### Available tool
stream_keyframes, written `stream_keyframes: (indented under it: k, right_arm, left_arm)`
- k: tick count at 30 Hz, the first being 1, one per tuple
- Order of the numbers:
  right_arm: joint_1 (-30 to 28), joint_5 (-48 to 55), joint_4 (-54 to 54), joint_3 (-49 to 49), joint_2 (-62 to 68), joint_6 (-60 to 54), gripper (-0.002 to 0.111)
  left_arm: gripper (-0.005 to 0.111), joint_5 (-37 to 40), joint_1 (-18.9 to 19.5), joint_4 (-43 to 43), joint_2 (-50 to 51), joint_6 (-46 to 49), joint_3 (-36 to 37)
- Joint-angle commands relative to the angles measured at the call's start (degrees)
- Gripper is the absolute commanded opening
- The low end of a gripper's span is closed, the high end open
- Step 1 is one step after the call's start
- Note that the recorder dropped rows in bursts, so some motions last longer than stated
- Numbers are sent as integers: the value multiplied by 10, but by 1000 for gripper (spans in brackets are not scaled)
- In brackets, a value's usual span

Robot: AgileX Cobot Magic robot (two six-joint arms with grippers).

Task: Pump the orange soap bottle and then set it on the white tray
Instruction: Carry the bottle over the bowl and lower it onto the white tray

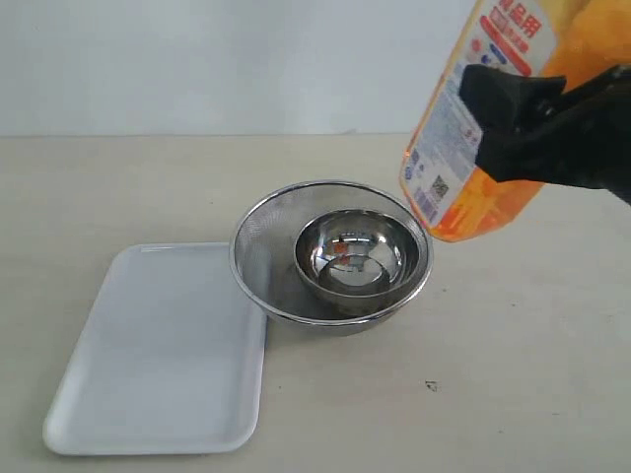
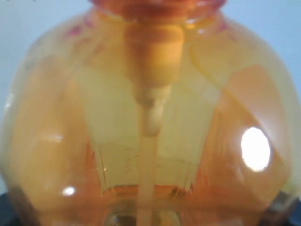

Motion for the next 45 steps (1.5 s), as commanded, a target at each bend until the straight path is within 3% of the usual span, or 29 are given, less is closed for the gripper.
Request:
stream_keyframes:
  k: [1, 8, 18, 20, 27, 33, 39, 45]
  right_arm:
    - [68, -51, -8, -36, -9, -3, 0]
    - [169, -59, 12, -91, 22, -39, 0]
    - [280, -140, 22, -188, 200, -81, 0]
    - [289, -181, 29, -210, 259, -72, 0]
    - [289, -182, 14, -286, 416, -33, 0]
    - [289, -215, 40, -328, 505, -4, 0]
    - [289, -231, 119, -355, 581, -64, 0]
    - [289, -241, 119, -355, 602, -54, 0]
  left_arm:
    - [5, -6, 1, -2, -3, -2, 3]
    - [5, -6, 1, -2, -3, -7, 3]
    - [5, -13, 1, -2, -3, -9, 3]
    - [5, -71, 1, 3, -3, -9, 4]
    - [5, -230, 1, -7, -3, 2, 35]
    - [5, -233, 1, -7, -3, 1, 41]
    - [5, -218, 1, -7, -3, -3, 41]
    - [5, -215, 1, -7, -3, -3, 41]
